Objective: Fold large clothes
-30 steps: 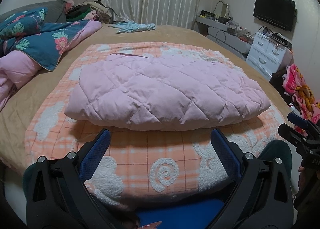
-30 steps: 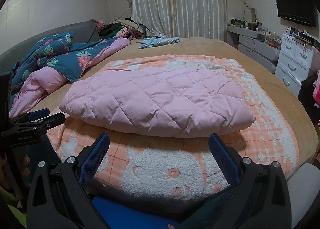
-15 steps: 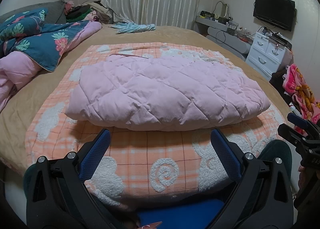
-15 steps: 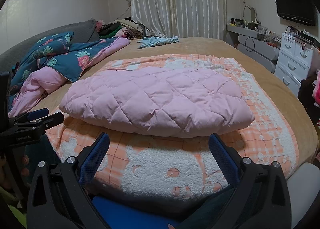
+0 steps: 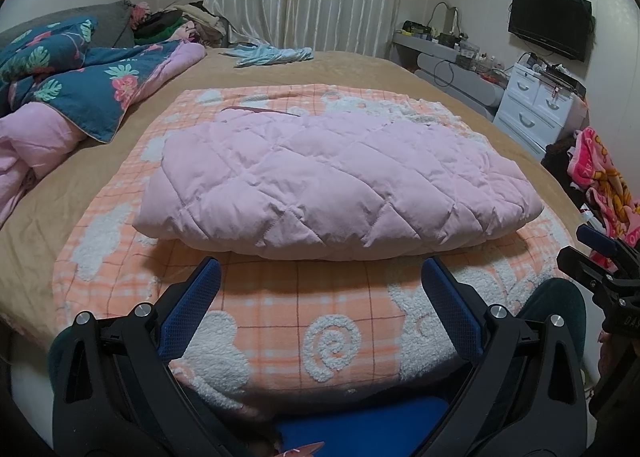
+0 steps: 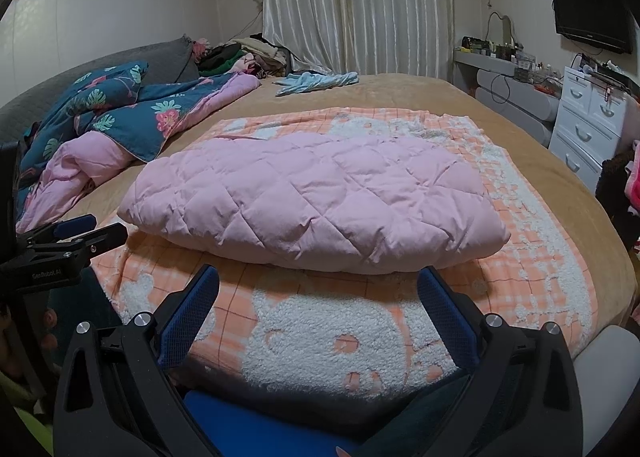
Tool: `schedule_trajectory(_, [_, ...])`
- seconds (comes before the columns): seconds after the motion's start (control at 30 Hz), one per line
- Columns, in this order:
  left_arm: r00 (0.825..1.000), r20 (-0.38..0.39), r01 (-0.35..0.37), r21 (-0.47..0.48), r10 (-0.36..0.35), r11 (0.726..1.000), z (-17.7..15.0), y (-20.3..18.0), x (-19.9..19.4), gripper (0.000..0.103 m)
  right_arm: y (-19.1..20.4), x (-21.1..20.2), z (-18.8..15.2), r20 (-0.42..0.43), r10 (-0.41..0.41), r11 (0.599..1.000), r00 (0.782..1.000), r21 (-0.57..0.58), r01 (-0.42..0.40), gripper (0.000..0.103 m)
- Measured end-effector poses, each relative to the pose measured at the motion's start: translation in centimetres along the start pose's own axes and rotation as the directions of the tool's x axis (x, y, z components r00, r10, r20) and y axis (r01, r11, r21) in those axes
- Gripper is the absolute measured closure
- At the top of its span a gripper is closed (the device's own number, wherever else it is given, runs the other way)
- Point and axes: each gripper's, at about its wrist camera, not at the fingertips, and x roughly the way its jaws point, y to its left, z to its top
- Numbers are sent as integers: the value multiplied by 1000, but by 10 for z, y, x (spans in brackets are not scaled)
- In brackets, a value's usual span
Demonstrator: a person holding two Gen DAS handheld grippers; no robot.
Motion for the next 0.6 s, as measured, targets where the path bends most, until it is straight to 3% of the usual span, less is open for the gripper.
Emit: schedule_trajectory(0.6, [1000,-20,-18,-14,18,1000,-2,4,-1,9,-1,-4,1,3,-36,999,999,-6,36,4])
